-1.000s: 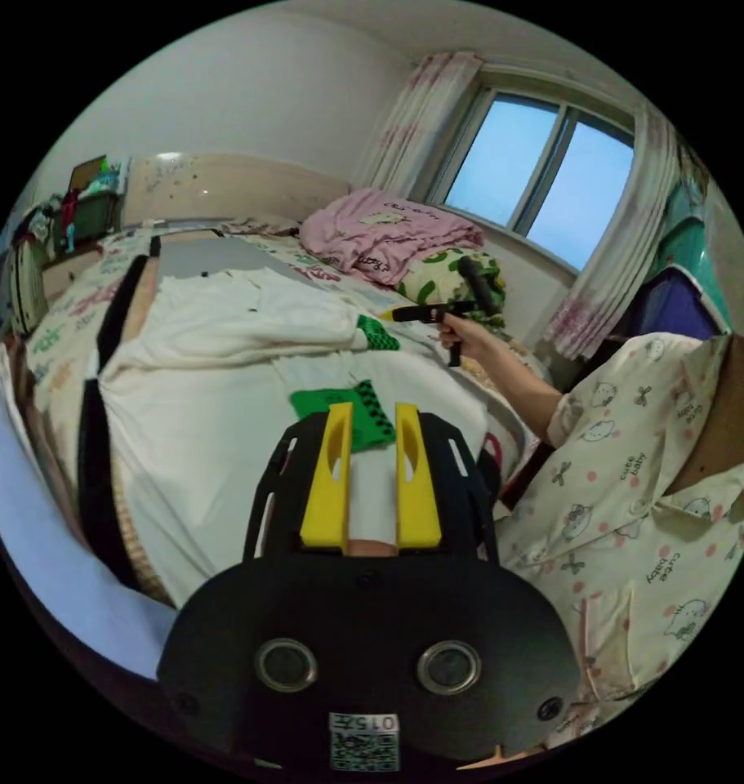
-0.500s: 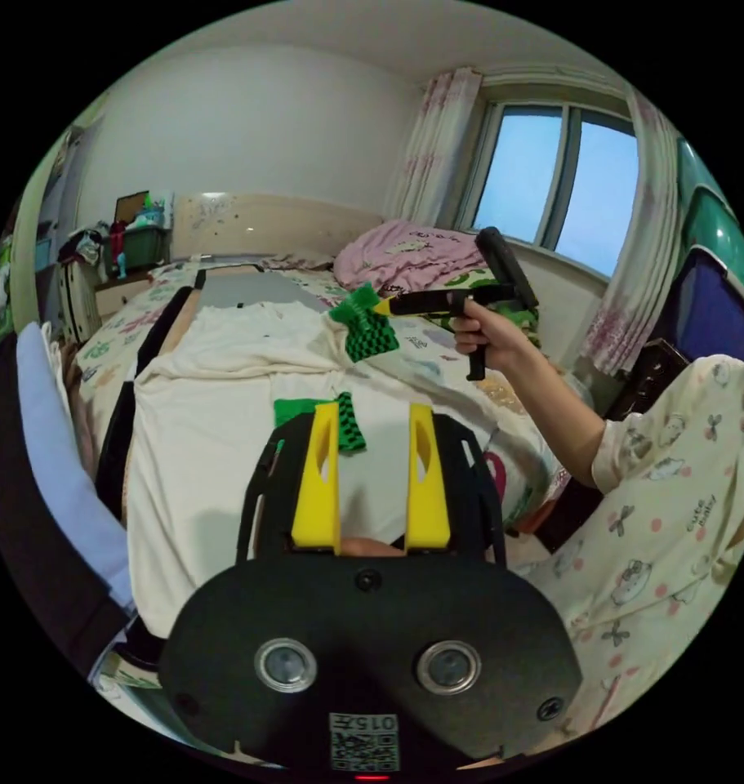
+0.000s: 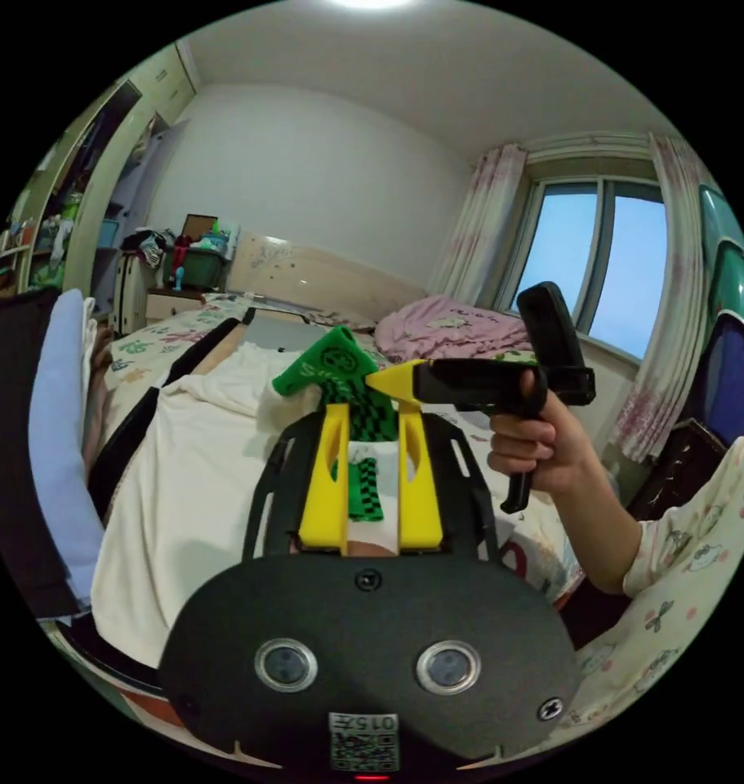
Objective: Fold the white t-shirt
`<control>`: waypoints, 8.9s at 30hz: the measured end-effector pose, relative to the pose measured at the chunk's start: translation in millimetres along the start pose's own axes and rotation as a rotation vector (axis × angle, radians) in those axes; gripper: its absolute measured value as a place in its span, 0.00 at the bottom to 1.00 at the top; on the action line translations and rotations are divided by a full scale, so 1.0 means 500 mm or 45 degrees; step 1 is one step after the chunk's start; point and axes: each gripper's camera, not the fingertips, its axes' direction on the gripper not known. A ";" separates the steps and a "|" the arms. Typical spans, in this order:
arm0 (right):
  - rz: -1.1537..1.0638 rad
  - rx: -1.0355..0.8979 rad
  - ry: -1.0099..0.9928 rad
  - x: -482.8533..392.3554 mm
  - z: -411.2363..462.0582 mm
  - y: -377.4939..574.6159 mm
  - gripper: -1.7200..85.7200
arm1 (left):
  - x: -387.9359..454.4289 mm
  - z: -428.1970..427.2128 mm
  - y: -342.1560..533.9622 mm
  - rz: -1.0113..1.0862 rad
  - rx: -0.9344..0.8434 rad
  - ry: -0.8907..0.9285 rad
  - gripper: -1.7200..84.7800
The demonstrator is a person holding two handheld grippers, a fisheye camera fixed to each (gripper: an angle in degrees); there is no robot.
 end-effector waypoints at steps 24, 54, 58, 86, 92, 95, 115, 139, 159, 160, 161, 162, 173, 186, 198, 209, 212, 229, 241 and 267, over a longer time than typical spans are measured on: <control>-0.066 -0.390 0.286 0.028 0.016 -0.174 0.04 | -0.375 -0.615 -0.222 -0.180 0.275 -0.780 0.16; 0.847 0.452 1.311 0.153 -0.820 -0.680 0.12 | -0.079 -0.451 0.469 -0.573 -0.010 -0.220 0.03; 0.640 0.316 1.010 0.054 -0.774 -0.618 0.17 | -0.047 -0.444 0.470 -0.552 0.017 -0.239 0.01; 0.828 -0.065 0.266 -0.156 -0.607 -0.355 0.02 | 0.060 -0.513 0.423 -0.612 0.039 -0.387 0.03; 0.931 -0.128 0.318 -0.146 -0.531 -0.269 0.02 | 0.093 -0.502 0.403 -0.564 -0.049 -0.463 0.03; 0.931 -0.126 0.313 -0.143 -0.512 -0.252 0.02 | 0.116 -0.488 0.382 -0.520 -0.086 -0.514 0.03; 0.434 -0.780 0.827 -0.223 -0.081 -0.225 0.02 | 0.220 -0.364 0.166 -0.120 -0.511 -0.757 0.03; 0.389 -1.028 0.750 -0.211 0.290 -0.244 0.02 | 0.196 -0.383 0.049 -0.091 -0.520 -0.815 0.02; 0.399 -1.199 0.885 -0.331 0.445 -0.540 0.02 | 0.090 -0.477 0.013 -0.117 -0.399 -0.722 0.02; 0.402 -1.211 0.885 -0.340 0.442 -0.568 0.02 | 0.086 -0.479 0.009 -0.111 -0.401 -0.726 0.02; 0.400 -1.217 0.884 -0.345 0.440 -0.582 0.02 | 0.083 -0.482 0.004 -0.106 -0.402 -0.730 0.02; 0.393 -1.224 0.882 -0.356 0.433 -0.610 0.03 | 0.081 -0.483 0.002 -0.105 -0.399 -0.732 0.02; 0.718 -0.422 0.667 -0.462 -0.010 -0.774 0.11 | 0.067 -0.704 0.006 -0.256 0.001 -0.749 0.10; 0.921 1.021 0.790 -0.445 -0.472 -1.034 0.16 | 0.191 -0.405 -0.313 0.107 -0.069 -0.378 0.12; 1.084 1.332 0.817 -0.140 -0.801 -1.360 0.16 | 0.328 0.156 -0.688 0.432 -0.299 0.035 0.12; 1.259 1.474 0.613 -0.041 -0.941 -1.397 0.14 | 0.596 1.079 -1.025 0.681 -0.518 0.307 0.16; 1.294 1.509 0.484 -0.025 -0.970 -1.414 0.14 | 0.703 1.342 -1.061 0.652 -0.603 0.461 0.22; 1.179 1.599 0.374 0.010 -0.986 -1.521 0.11 | 0.534 1.391 -1.010 0.319 -0.400 0.336 0.01; 1.110 1.210 0.460 0.183 -0.799 -1.553 0.11 | 0.056 0.503 -0.729 0.222 -0.202 -0.015 0.01; 0.681 0.251 0.192 0.432 -0.184 -1.491 0.15 | -0.166 0.106 -0.224 -0.389 -0.339 -0.428 0.03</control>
